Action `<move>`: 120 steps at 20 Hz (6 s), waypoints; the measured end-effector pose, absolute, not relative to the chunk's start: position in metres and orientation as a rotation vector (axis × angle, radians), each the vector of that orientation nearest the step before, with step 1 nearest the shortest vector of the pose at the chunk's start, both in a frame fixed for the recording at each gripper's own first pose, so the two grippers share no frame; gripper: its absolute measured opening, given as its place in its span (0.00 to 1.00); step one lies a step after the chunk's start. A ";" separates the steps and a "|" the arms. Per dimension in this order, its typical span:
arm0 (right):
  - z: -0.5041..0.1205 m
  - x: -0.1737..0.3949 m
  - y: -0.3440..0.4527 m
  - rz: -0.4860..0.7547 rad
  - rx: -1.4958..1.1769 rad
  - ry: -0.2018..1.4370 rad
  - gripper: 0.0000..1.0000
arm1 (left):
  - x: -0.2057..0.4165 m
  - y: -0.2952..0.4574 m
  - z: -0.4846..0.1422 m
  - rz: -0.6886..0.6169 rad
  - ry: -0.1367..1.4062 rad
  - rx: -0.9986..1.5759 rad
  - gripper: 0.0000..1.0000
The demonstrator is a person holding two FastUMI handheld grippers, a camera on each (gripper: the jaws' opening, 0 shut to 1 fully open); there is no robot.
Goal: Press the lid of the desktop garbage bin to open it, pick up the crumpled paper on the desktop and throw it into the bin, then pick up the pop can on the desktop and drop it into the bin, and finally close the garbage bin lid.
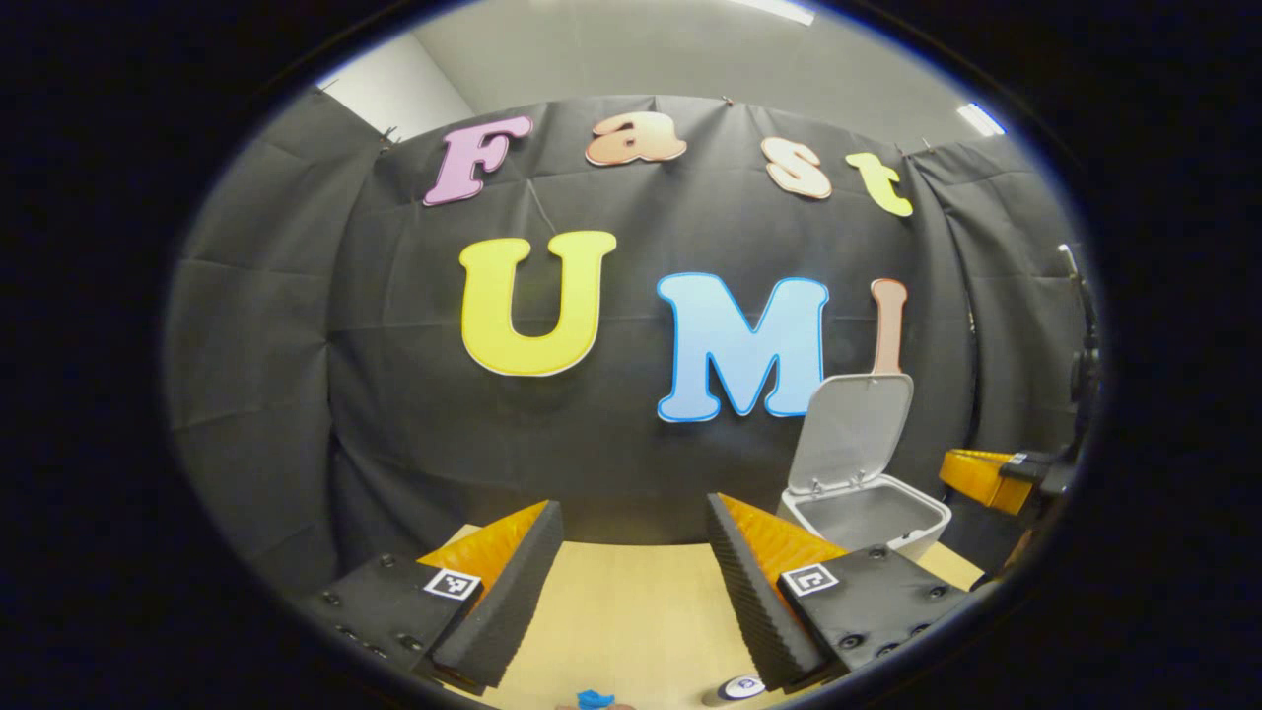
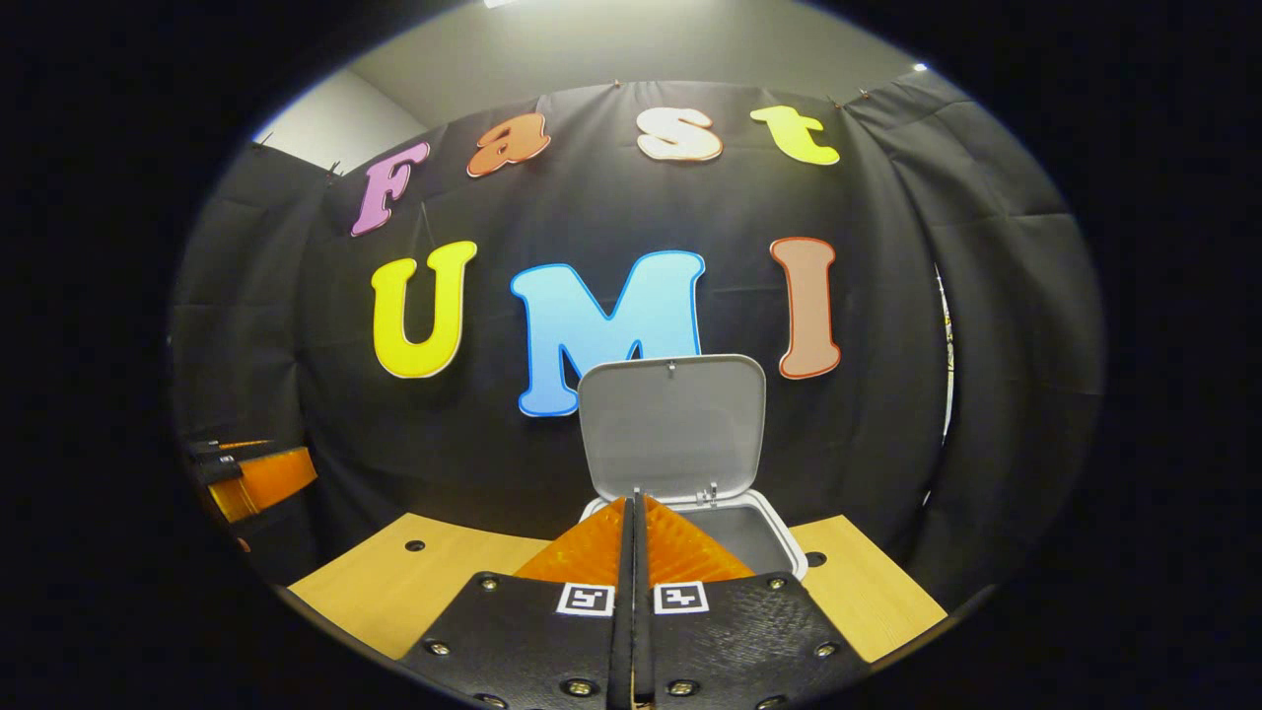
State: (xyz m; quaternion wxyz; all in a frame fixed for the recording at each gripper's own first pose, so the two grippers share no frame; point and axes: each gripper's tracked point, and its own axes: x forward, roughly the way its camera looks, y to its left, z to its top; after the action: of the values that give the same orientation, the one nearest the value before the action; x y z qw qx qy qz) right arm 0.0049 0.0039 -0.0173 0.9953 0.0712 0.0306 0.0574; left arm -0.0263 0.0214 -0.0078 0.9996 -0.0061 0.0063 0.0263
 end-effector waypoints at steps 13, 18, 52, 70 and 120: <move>0.010 -0.012 0.010 0.113 0.171 0.012 0.84 | -0.034 0.048 -0.071 0.061 0.066 0.014 0.95; 0.013 -0.013 0.012 0.114 0.131 0.021 0.84 | -0.041 0.052 -0.147 0.041 0.158 -0.020 0.95; -0.021 -0.009 0.002 0.041 -0.013 0.163 0.83 | -0.045 0.085 -0.457 0.097 0.667 -0.083 0.72; -0.042 -0.021 -0.008 0.054 0.033 0.180 0.87 | -0.010 0.063 -0.336 0.073 0.455 0.019 0.34; -0.105 -0.056 -0.016 0.079 0.144 0.268 0.87 | 0.095 -0.072 -0.045 -0.136 0.030 0.070 0.97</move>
State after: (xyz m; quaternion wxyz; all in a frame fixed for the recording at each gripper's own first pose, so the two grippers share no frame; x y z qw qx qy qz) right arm -0.0558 -0.0160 -0.1052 0.9877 0.0715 0.1334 0.0391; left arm 0.0946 -0.0720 -0.0452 0.9969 0.0350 0.0151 -0.0682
